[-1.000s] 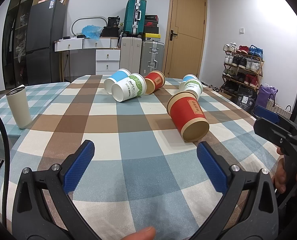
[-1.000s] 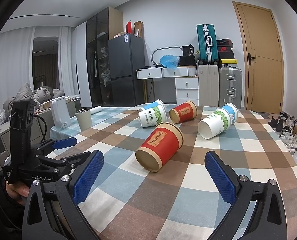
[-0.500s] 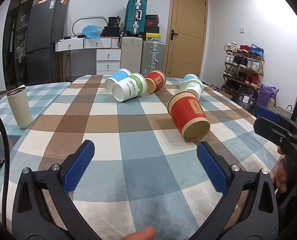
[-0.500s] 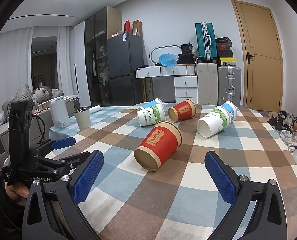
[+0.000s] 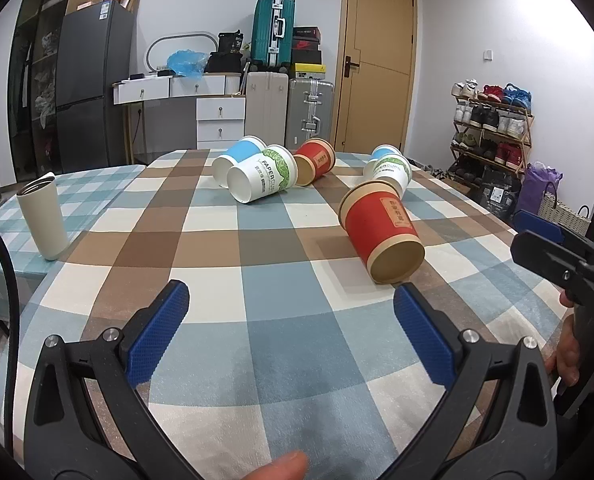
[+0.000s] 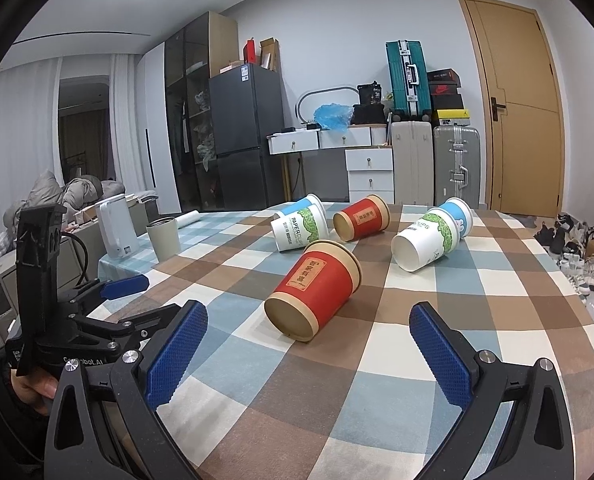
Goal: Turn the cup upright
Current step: 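Move the left tool toward the red cup lying on its side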
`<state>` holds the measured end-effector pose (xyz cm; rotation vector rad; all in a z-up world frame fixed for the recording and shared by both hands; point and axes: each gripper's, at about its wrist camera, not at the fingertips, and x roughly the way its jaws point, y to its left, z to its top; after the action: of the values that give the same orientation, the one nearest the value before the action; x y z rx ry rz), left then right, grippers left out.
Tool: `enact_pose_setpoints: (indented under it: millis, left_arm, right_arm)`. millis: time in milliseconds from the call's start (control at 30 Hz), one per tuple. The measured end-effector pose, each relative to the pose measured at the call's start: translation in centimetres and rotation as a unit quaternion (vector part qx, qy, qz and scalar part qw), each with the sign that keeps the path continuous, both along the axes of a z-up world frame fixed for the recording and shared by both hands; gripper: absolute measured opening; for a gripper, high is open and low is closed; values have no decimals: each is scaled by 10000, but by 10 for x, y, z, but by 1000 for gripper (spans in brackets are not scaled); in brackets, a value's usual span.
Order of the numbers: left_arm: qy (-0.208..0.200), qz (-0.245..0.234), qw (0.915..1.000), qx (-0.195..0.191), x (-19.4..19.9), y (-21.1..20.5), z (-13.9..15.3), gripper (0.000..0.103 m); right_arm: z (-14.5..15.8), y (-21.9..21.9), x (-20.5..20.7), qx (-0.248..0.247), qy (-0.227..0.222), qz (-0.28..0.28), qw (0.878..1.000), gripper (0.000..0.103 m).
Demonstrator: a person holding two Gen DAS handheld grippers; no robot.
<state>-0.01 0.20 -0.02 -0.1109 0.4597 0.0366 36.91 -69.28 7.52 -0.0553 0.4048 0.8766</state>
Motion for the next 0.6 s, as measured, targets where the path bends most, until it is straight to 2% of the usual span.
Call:
enact_pose_setpoints:
  millis: [400,600]
  left_arm:
    - [82,-101,9999,-96,7,-3,7,102]
    - [161,-49,9998,59,14,-14,20,102]
  right_arm:
    - [8,-4,8,-94,247,-148,9995,103]
    - [12,-8,15,-124,242,-278,9992,103]
